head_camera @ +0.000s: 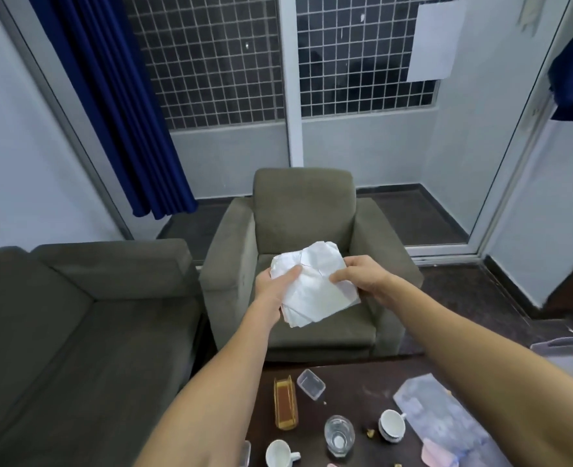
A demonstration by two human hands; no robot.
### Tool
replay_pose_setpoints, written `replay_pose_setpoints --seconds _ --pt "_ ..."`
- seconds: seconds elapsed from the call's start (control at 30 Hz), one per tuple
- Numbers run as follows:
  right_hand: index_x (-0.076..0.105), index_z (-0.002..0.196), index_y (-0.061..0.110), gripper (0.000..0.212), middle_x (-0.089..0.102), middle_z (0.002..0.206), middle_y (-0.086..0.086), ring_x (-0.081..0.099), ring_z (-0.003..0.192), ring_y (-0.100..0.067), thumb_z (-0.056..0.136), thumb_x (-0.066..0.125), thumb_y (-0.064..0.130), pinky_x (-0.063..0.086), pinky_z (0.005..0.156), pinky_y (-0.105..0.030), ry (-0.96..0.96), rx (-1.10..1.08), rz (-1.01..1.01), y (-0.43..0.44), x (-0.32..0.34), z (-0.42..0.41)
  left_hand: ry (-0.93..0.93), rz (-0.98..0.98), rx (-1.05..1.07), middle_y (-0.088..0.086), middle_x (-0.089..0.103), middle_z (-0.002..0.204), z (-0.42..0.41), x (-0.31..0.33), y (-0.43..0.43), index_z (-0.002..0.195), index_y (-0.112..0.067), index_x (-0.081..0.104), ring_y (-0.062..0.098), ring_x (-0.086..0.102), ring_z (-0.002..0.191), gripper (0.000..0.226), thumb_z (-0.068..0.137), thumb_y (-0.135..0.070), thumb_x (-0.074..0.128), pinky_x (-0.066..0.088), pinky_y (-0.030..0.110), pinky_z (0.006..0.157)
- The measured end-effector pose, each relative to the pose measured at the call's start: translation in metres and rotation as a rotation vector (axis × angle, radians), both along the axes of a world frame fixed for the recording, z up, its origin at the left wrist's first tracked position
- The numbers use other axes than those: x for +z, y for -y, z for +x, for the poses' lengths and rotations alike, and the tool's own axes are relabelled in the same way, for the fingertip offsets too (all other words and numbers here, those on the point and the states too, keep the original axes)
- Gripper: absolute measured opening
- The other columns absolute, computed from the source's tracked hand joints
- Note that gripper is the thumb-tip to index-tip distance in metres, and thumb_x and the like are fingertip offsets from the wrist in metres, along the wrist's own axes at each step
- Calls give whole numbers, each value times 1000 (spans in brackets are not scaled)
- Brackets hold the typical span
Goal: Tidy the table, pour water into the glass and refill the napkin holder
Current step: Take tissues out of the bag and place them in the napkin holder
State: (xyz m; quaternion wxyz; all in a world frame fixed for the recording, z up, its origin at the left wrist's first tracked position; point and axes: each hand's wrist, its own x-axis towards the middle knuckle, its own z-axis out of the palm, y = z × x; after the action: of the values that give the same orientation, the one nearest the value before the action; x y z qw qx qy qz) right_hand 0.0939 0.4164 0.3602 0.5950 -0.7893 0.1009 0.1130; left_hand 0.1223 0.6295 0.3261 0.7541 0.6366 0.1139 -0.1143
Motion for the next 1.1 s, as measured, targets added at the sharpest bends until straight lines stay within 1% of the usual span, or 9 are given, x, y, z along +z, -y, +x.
replay_pose_setpoints --seconds 0.13,0.23,0.47,0.67,0.8,0.87,0.93,1.0,1.1 --pt "78 97 10 25 77 83 1 73 71 -15 92 74 34 55 54 -25 14 -16 47 -28 -7 -2 -30 50 61 -4 81 88 2 1 -13 98 -24 75 17 79 78 31 78 -46 81 62 32 67" --pt "75 97 1 31 72 83 -4 69 72 -21 96 66 31 53 59 -29 29 -42 52 -41 -12 -1 -89 0 36 -2 81 83 6 9 -23 98 -20 76 21 79 76 36 78 -50 73 61 34 68" --pt "79 89 11 18 76 78 2 71 68 -18 87 66 22 52 58 -26 -15 -45 130 -44 -9 7 -69 -29 29 11 79 86 4 15 -35 108 0 72 26 76 70 23 85 -4 69 60 33 61" --pt "81 105 18 38 82 94 -2 78 75 -15 69 84 29 58 60 -26 -118 19 248 -40 -6 12 -49 -85 144 26 70 117 -2 21 -31 123 8 64 43 69 106 35 89 4 70 56 55 97" --pt "80 102 17 29 80 82 1 75 65 -13 73 82 20 56 55 -25 -93 69 183 -39 -7 11 -33 -100 171 23 71 120 -8 25 -33 124 3 66 43 68 113 36 89 2 72 53 58 102" --pt "77 98 9 20 75 72 -3 68 55 -18 79 76 15 51 48 -25 -25 134 92 -38 -3 11 -21 -34 141 17 73 117 -11 27 -39 124 -3 67 38 70 108 37 88 -1 74 57 51 97" --pt "74 99 3 18 69 67 -5 62 50 -18 84 68 10 47 45 -24 49 206 18 -37 5 12 2 56 51 10 76 113 -14 25 -48 123 -10 67 29 73 100 37 87 -6 76 63 41 79" --pt "76 97 6 14 66 65 -3 61 49 -16 88 65 7 47 43 -24 92 251 -23 -37 13 14 -13 108 -28 4 78 112 -14 23 -58 122 -16 67 24 75 98 37 87 -11 78 62 34 66" --pt "78 88 17 18 65 63 1 60 47 -12 94 64 7 45 43 -21 125 306 0 -38 22 18 -51 110 -94 3 80 108 -7 17 -71 121 -18 67 22 77 97 31 91 -15 73 62 32 66"
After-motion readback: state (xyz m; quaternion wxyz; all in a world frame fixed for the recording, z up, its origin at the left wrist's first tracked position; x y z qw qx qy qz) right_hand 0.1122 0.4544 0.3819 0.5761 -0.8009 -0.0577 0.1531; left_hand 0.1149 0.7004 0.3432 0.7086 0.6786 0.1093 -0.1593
